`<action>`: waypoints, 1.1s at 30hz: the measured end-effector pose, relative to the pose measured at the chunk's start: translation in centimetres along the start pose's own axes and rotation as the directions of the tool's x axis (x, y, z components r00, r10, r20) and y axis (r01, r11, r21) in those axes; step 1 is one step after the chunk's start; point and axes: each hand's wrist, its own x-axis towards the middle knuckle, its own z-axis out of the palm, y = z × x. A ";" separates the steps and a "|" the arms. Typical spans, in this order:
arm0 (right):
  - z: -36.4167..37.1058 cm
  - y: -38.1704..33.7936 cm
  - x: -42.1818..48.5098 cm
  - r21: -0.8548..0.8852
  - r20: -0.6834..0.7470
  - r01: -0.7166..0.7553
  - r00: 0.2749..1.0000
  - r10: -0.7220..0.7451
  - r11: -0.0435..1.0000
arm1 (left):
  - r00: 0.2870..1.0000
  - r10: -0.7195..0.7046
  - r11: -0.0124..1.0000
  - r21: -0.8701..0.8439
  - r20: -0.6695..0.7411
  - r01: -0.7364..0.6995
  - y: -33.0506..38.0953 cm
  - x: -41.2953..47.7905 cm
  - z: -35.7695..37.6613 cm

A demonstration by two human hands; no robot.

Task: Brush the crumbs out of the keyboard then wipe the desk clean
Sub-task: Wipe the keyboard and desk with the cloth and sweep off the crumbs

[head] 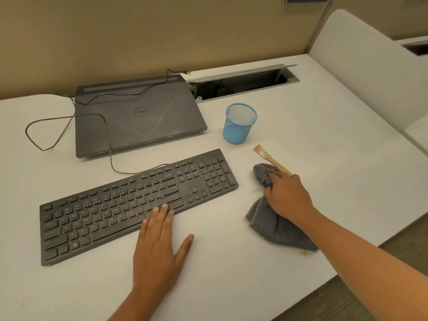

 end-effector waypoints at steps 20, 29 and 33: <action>6.8 -5.8 -9.4 0.112 -0.176 0.247 0.958 -0.225 0.963 | 1.000 -0.007 0.998 0.065 0.028 0.005 0.2 -0.1 0.3; 6.3 -2.5 -6.3 0.157 -0.190 0.164 0.973 -0.133 0.974 | 0.998 -0.062 0.996 0.068 -0.010 0.063 3.4 -0.2 1.2; 5.9 -0.2 -5.6 0.183 -0.208 0.145 0.972 -0.106 0.972 | 0.999 -0.044 0.997 0.061 0.010 0.044 6.6 -0.4 2.2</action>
